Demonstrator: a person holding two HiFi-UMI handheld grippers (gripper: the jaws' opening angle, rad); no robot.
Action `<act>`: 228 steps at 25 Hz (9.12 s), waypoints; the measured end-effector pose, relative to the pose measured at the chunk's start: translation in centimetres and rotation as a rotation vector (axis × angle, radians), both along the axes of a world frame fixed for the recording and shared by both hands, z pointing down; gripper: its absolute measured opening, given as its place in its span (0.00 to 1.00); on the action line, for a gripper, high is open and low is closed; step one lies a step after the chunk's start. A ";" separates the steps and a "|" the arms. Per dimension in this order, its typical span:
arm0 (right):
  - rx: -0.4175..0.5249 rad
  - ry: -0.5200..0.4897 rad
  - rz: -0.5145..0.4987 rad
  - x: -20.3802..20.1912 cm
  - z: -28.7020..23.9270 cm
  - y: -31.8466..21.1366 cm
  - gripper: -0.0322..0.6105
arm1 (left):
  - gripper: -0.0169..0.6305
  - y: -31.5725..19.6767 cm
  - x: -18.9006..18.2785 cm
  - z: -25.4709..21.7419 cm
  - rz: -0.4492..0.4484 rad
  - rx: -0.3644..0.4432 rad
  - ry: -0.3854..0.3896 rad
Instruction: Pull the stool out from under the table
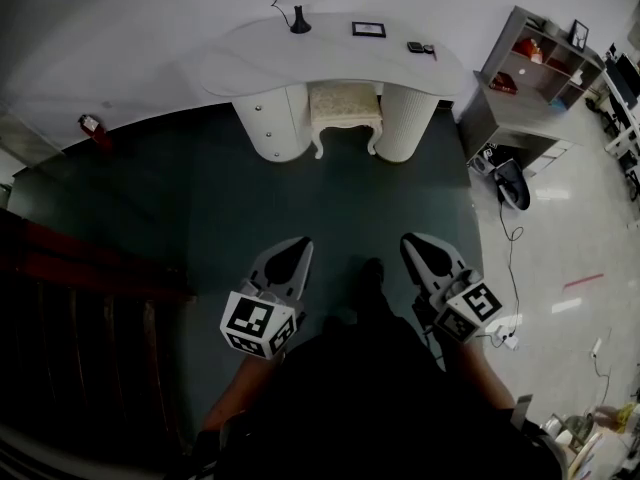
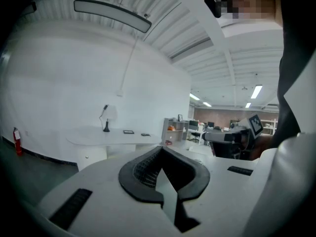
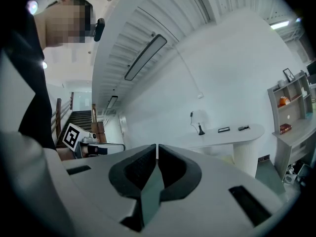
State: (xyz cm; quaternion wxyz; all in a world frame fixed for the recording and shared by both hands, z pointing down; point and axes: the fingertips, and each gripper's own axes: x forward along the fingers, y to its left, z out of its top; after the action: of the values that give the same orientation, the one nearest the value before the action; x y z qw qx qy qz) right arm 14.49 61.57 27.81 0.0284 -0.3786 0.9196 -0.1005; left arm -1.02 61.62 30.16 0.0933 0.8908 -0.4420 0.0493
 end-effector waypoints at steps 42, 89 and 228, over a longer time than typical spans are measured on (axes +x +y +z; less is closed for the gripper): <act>-0.197 0.102 -0.044 3.0 4.7 -47.1 0.08 | 0.05 -45.5 0.8 3.2 -0.051 -0.062 -0.044; -0.261 0.210 0.066 6.4 46.5 -69.9 0.08 | 0.24 -66.1 0.4 43.7 -0.137 -0.120 -0.022; -1.075 0.026 -0.008 -12.6 47.3 -80.0 0.53 | 0.70 -77.8 -23.8 45.4 0.106 -1.009 0.034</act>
State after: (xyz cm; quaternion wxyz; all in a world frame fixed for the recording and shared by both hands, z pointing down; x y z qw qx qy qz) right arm 1.87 -18.46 75.07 -0.1811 -0.3376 0.7401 -0.5527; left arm -24.82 -16.17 75.57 0.5164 0.7569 -0.3156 0.2467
